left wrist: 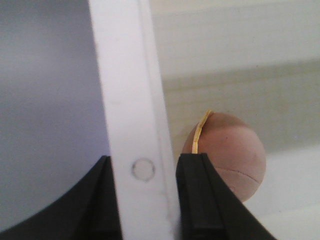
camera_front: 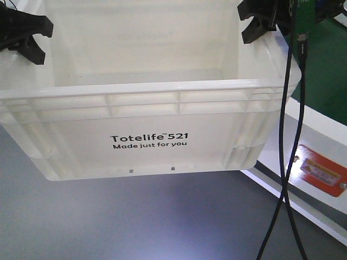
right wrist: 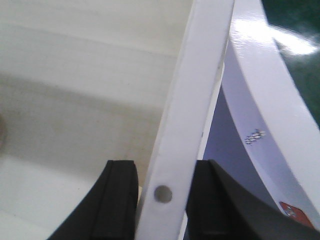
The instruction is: Place moving items into box and shelve
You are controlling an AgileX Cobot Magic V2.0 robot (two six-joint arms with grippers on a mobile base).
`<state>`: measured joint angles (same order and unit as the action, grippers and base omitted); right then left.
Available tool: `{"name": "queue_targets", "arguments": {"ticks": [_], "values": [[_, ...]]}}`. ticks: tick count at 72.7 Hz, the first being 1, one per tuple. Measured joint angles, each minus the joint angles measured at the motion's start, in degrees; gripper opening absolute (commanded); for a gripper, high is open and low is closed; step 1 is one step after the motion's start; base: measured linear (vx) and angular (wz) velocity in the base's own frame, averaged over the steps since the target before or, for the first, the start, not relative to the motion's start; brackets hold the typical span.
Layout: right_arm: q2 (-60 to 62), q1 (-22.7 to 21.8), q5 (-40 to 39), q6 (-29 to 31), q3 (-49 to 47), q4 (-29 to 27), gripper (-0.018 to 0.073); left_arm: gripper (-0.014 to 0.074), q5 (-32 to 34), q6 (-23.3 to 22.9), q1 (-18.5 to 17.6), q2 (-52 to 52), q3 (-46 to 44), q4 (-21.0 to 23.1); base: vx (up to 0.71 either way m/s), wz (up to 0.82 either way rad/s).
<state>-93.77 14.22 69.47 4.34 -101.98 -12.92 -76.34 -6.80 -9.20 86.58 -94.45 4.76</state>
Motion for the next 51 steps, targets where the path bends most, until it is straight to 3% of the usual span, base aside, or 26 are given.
{"name": "queue_targets", "arguments": {"ticks": [51], "values": [[0.00, 0.00, -0.05, 0.00, 0.00, -0.05, -0.0004, -0.0003, 0.00, 0.00, 0.00, 0.00, 0.00, 0.00, -0.10, 0.66]]}}
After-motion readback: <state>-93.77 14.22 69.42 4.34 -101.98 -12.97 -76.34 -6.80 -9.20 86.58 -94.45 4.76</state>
